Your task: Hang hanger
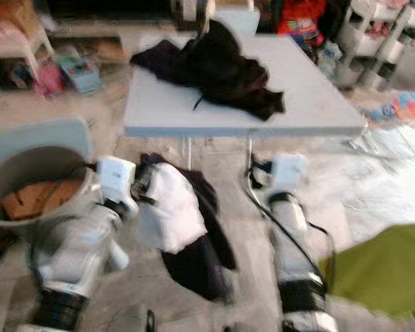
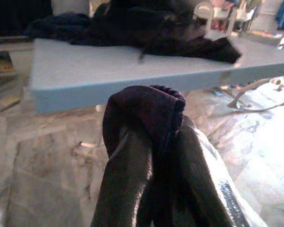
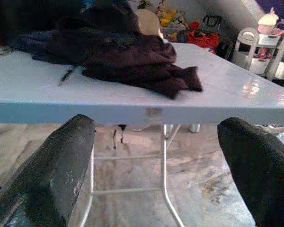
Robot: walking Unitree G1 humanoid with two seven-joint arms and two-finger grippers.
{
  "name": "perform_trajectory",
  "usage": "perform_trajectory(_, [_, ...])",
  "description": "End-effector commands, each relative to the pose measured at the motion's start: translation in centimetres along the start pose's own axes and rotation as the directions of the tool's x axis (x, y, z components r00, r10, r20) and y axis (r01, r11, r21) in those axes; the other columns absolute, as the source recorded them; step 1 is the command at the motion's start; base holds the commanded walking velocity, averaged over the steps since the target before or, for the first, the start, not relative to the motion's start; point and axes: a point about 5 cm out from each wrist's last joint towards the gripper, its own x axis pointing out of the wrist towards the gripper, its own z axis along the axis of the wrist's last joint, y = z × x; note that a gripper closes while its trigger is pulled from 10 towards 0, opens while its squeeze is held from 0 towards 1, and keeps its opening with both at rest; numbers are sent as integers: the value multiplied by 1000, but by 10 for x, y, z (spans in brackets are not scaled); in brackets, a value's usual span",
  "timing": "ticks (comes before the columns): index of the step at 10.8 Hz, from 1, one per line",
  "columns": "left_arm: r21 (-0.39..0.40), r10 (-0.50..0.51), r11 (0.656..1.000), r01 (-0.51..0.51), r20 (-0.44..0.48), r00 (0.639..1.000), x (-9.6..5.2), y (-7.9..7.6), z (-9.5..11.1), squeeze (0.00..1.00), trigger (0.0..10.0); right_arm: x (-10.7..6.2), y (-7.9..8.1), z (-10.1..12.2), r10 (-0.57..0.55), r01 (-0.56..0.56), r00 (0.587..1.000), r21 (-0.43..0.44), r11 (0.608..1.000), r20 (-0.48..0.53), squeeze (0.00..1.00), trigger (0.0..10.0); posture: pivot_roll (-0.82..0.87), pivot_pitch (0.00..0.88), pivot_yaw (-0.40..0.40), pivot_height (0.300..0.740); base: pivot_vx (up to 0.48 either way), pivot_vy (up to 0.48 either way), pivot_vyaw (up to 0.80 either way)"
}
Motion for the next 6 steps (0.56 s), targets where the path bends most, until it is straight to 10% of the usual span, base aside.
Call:
perform_trajectory(1, [1, -27, 1000, 27, 23, 999, 5, -6, 8, 0, 10000, -1, -8, 0, -21, 21, 1000, -14, 1000, -6, 0, 10000, -37, 37, -33, 740, 0, 480, 0])
perform_trajectory(6, [4, -38, 999, 38, 5, 999, 7, -5, 6, 0, 10000, 0, -10, 1, -22, 21, 1000, -23, 999, -10, 0, 10000, -44, 48, -31, 740, 0, 480, -640])
